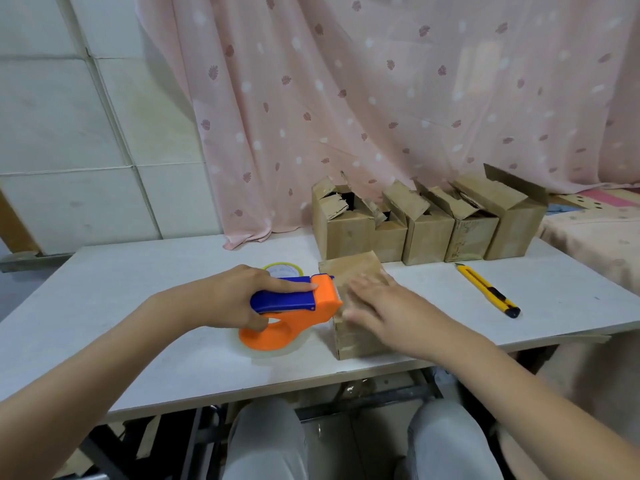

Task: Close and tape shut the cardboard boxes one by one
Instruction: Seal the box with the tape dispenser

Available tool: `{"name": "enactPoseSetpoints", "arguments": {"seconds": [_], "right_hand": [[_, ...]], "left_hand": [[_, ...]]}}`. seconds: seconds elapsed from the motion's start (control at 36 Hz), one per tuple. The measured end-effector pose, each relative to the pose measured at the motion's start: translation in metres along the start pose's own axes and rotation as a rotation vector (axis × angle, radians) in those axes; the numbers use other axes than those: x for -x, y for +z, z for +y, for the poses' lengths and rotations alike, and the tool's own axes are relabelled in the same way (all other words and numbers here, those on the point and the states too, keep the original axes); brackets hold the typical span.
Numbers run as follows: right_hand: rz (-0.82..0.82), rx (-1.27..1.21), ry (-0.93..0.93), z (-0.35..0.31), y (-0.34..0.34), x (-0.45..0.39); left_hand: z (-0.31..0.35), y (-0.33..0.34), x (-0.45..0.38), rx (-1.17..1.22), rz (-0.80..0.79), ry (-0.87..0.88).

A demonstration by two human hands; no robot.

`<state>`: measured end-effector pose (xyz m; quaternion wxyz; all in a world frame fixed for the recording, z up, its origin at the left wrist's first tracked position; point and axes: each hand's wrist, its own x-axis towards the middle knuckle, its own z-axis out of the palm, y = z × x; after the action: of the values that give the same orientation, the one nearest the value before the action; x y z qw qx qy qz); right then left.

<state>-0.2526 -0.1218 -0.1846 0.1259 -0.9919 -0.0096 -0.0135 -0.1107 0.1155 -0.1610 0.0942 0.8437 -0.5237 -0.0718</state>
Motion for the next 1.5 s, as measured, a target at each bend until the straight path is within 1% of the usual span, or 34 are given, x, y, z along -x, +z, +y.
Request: {"name": "enactPoseSetpoints", "arguments": {"seconds": [0.03, 0.08, 0.17, 0.33, 0.53, 0.67, 0.81, 0.92, 0.97, 1.03, 1.08, 1.19, 1.25, 1.36, 1.5], "right_hand": [[-0.045, 0.073, -0.008, -0.002, 0.003, -0.002], [-0.079, 0.186, -0.006, -0.003, 0.01, -0.007], [-0.103, 0.193, 0.05, -0.004, 0.016, -0.008], [-0.02, 0.243, 0.036, 0.001, 0.025, -0.006], [-0.015, 0.264, 0.064, -0.002, 0.025, -0.004], [-0.055, 0.223, 0.098, -0.009, 0.021, -0.002], [-0.06, 0.219, 0.09, -0.008, 0.018, -0.001], [-0.028, 0.073, 0.113, -0.014, 0.012, -0.003], [0.02, 0.095, 0.154, -0.023, 0.01, -0.01], [0.055, 0.132, 0.248, -0.035, 0.013, -0.02], [0.069, 0.102, 0.343, -0.043, 0.016, -0.03], [-0.037, -0.032, 0.514, -0.047, 0.012, -0.045], [-0.061, -0.091, 0.572, -0.046, 0.007, -0.052], [-0.093, -0.112, 0.638, -0.04, 0.007, -0.069], [-0.223, -0.059, 0.701, -0.031, 0.012, -0.092]], "left_hand": [[0.001, 0.0, 0.0, 0.0, -0.002, -0.003], [0.002, -0.001, 0.001, -0.003, -0.006, -0.007], [0.0, 0.0, 0.002, -0.001, 0.005, -0.012], [-0.002, -0.003, 0.005, -0.019, -0.026, -0.014], [-0.005, -0.006, 0.008, -0.037, -0.041, -0.019], [-0.027, -0.012, 0.023, -0.085, -0.056, -0.066], [-0.042, -0.013, 0.043, -0.081, -0.072, -0.123], [-0.042, -0.01, 0.043, -0.084, -0.04, -0.118], [-0.041, -0.009, 0.041, -0.07, -0.031, -0.12], [-0.04, -0.008, 0.039, -0.08, -0.028, -0.111], [-0.04, -0.008, 0.038, -0.1, -0.026, -0.108], [-0.039, -0.007, 0.038, -0.113, -0.03, -0.118], [-0.039, -0.007, 0.038, -0.11, -0.031, -0.125], [-0.038, -0.007, 0.037, -0.121, -0.031, -0.118], [-0.037, -0.006, 0.036, -0.139, -0.039, -0.103]]}}
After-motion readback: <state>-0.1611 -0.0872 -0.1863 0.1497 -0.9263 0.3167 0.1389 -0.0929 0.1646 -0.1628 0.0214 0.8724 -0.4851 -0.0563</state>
